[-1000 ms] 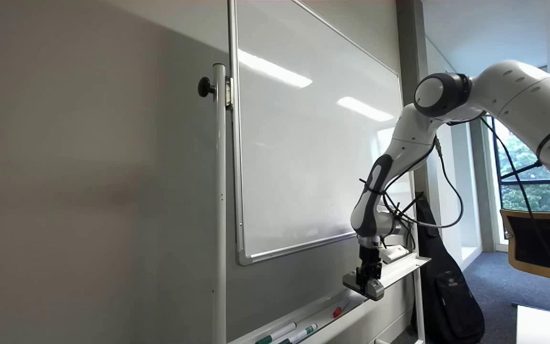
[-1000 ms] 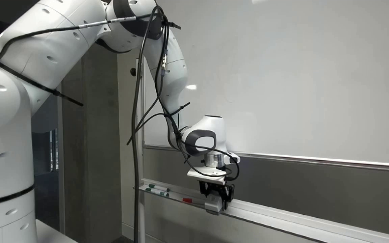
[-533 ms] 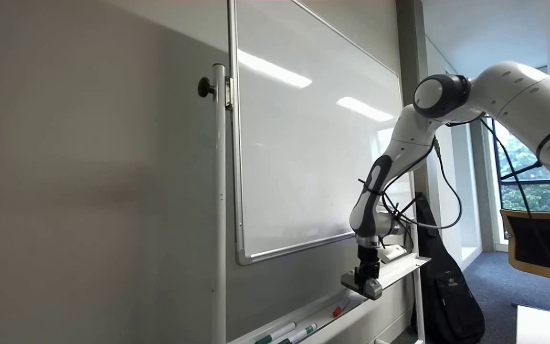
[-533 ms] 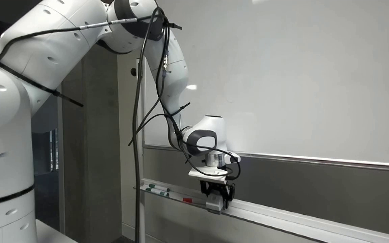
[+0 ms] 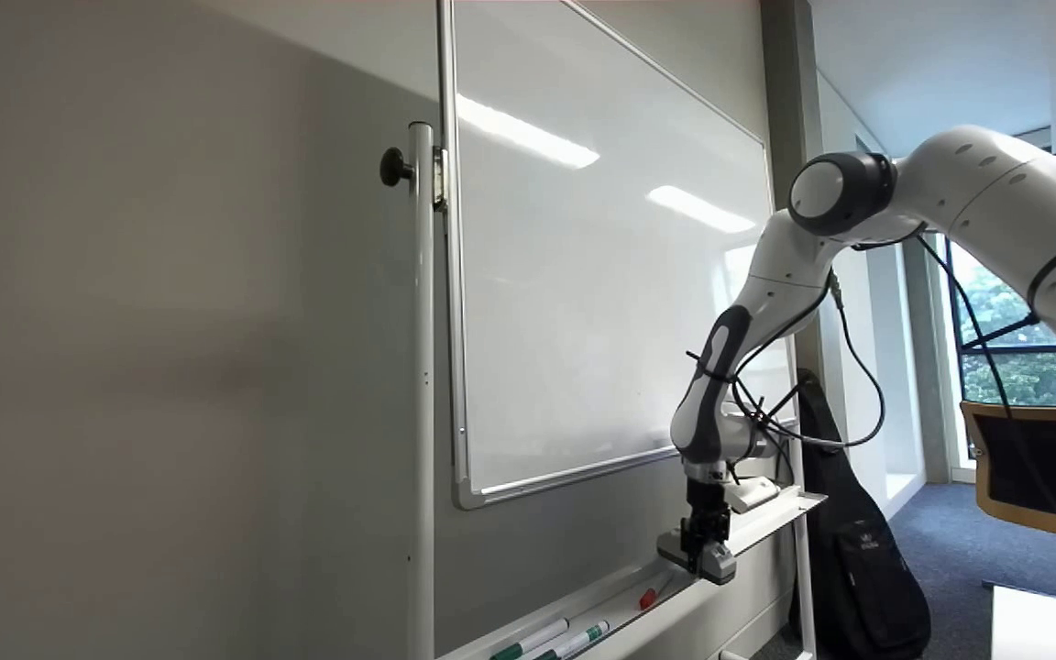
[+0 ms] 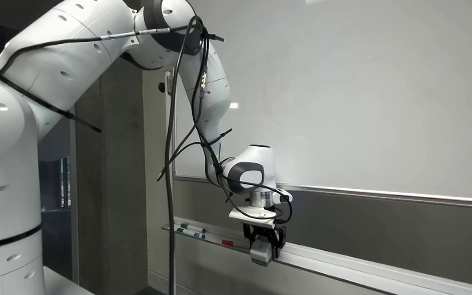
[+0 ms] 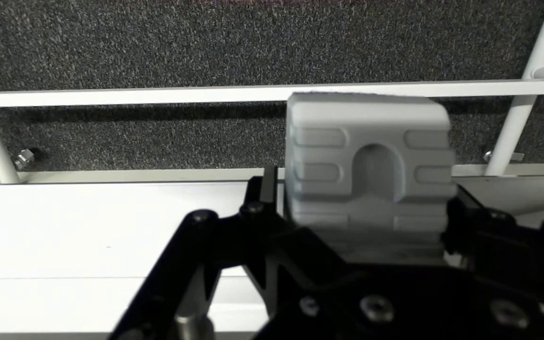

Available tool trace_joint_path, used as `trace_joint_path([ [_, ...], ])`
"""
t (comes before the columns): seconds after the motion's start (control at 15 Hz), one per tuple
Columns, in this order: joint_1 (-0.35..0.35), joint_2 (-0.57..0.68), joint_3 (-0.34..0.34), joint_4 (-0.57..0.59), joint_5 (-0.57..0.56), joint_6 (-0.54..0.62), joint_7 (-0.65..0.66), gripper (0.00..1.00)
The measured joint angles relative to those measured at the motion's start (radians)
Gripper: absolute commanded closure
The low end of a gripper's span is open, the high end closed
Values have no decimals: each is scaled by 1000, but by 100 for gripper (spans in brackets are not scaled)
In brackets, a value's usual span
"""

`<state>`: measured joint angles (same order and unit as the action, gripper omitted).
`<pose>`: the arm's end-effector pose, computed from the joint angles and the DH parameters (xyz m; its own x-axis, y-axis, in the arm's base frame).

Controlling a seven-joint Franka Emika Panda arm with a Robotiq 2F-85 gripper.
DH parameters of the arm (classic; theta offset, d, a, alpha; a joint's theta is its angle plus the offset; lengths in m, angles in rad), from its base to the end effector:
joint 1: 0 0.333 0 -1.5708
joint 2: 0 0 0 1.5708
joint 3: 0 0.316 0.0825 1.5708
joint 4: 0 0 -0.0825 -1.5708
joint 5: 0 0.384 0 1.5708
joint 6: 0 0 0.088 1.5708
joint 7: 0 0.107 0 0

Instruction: Pick up the duster, clean the whiteboard and then put the duster back down

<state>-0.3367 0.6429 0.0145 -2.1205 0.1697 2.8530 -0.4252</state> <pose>0.5383 -0.1890 0.1110 0.9925 -0.0621 0.1049 -0.0592 -0.9978 -0.0304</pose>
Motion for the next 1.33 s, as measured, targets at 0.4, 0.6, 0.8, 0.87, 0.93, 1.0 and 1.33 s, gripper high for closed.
trace_joint_path([
  [0.4,0,5,0,5,-6,0,27,0],
  [0.6,-4,2,1,5,-6,0,37,0],
  [0.8,-21,-33,9,-11,-5,0,39,0],
  [0.87,-25,-58,9,-21,-5,-1,39,0],
  [0.93,-28,-91,8,-34,-6,-5,39,0],
  [1.0,-29,-131,4,-49,-6,-21,39,0],
  [1.33,1,-367,-73,-120,-65,-261,102,0],
])
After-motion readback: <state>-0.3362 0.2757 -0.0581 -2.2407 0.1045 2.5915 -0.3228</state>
